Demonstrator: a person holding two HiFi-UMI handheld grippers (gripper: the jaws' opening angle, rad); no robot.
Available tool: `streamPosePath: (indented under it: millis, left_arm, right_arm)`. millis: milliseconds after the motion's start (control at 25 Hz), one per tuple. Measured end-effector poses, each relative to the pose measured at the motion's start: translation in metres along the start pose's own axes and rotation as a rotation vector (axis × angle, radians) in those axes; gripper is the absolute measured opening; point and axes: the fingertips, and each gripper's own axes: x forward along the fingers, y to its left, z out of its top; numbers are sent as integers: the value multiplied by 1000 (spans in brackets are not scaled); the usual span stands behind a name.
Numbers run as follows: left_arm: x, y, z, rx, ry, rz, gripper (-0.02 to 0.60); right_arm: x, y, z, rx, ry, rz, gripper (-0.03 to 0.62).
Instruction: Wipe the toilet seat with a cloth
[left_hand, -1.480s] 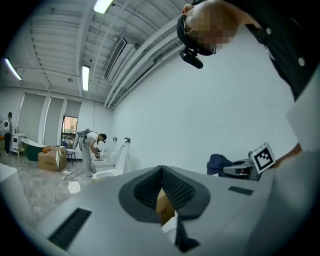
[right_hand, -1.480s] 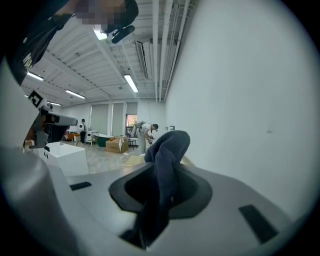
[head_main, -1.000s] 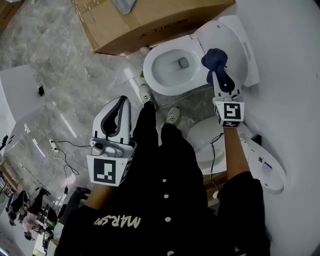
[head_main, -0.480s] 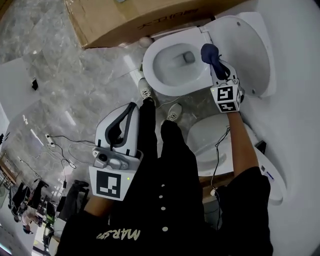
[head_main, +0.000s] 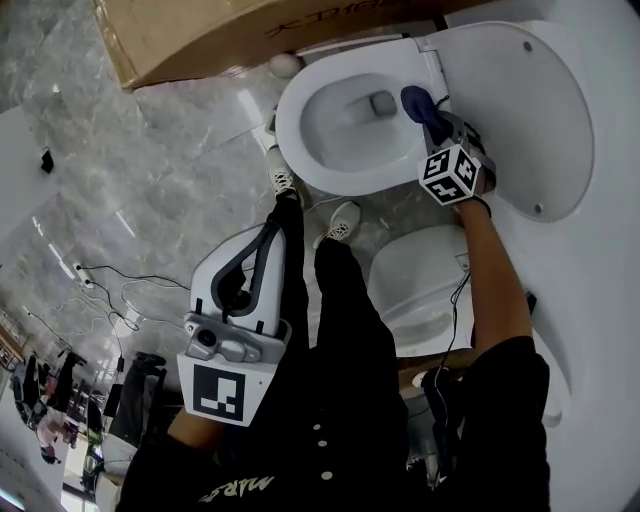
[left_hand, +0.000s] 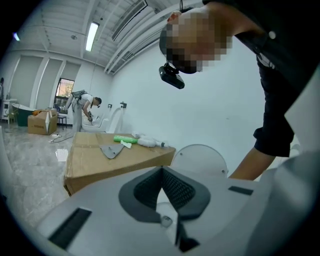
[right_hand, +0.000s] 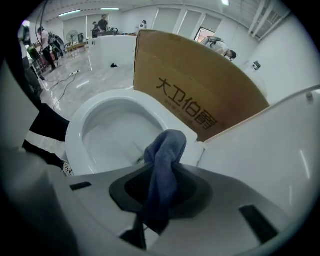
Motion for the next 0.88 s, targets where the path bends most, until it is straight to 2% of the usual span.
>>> streamPosePath:
  millis: [400, 600, 880]
  left_arm:
    - [5, 6, -40, -32, 41, -3, 9]
    - [5, 7, -45, -31, 50, -9, 9]
    - [4, 7, -44, -28, 45, -16, 9]
  right_arm:
    - [51, 7, -37, -15, 137, 13, 80]
    - [59, 11, -49, 31, 209, 9, 80]
    - [61, 14, -51, 32, 271, -22, 80]
